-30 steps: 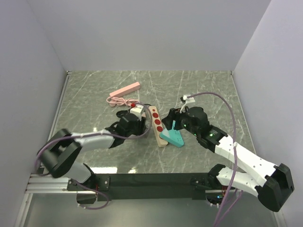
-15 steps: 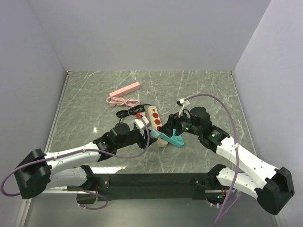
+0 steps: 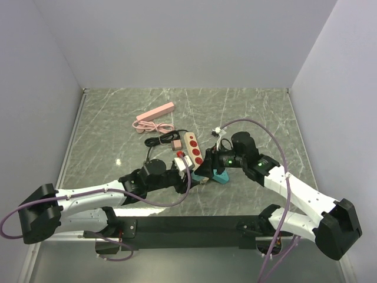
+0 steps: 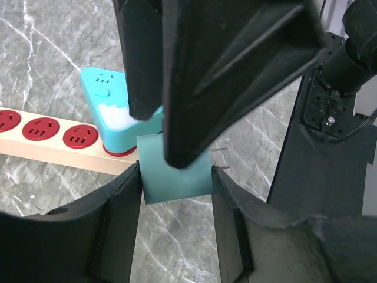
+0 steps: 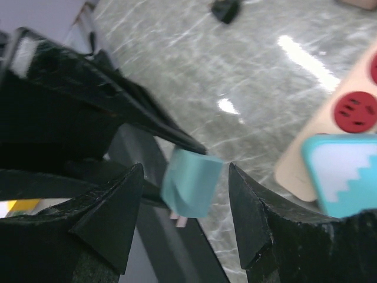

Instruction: Insert the plug

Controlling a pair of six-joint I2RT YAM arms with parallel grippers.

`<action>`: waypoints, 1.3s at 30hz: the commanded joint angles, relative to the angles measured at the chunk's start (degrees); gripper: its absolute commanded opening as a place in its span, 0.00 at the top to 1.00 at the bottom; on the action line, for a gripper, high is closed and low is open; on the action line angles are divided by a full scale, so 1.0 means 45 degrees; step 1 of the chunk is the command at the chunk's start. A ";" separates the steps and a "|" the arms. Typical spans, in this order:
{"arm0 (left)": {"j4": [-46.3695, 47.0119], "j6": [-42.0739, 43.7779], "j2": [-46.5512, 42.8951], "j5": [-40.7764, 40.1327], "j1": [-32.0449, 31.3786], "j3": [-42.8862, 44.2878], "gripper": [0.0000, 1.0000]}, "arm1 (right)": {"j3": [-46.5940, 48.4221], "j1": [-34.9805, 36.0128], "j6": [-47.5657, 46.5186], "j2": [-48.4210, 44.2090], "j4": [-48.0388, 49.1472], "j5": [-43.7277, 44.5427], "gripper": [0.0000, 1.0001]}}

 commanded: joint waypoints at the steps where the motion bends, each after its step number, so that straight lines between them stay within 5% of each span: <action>1: 0.0487 0.0386 -0.0059 -0.0097 -0.0190 0.0555 0.93 | -0.0073 -0.0069 -0.0038 0.0082 0.0893 -0.1950 0.34; 14: 0.0644 0.0523 -0.0547 -0.0624 -0.0484 0.0360 0.93 | -0.0249 -0.0069 -0.0057 0.1020 0.0642 -0.1737 0.36; 20: 0.0625 0.0523 -0.0489 -0.1112 -0.0503 0.0399 0.94 | -0.0269 -0.0069 0.0040 0.0981 0.0993 -0.2420 0.60; 23: 0.0683 0.0465 -0.0411 -0.1092 -0.0504 0.0379 0.91 | -0.0444 -0.0069 0.0313 0.0767 0.1578 -0.2791 0.81; 25: 0.0800 0.0348 -0.0333 -0.1286 -0.0523 0.0340 0.76 | -0.0581 -0.0069 0.0489 0.0727 0.1851 -0.2948 0.98; 30: 0.0860 -0.0179 -0.0469 -0.1581 -0.0523 0.0184 0.40 | -0.0796 -0.0107 0.0841 0.0689 0.2536 -0.2503 1.00; 31: 0.0898 -0.0316 -0.0624 -0.1581 -0.0504 0.0145 0.19 | -0.0835 -0.0166 0.0880 0.0611 0.2652 -0.2364 1.00; 33: 0.1034 -0.0590 -0.0975 -0.1913 -0.0504 -0.0069 0.01 | -0.0991 -0.0496 0.1114 0.0222 0.2906 -0.2227 1.00; 39: 0.1288 -0.1254 -0.1717 -0.0942 -0.0231 -0.0402 0.01 | -0.0953 -0.1706 0.1252 -0.1400 0.3083 -0.1250 1.00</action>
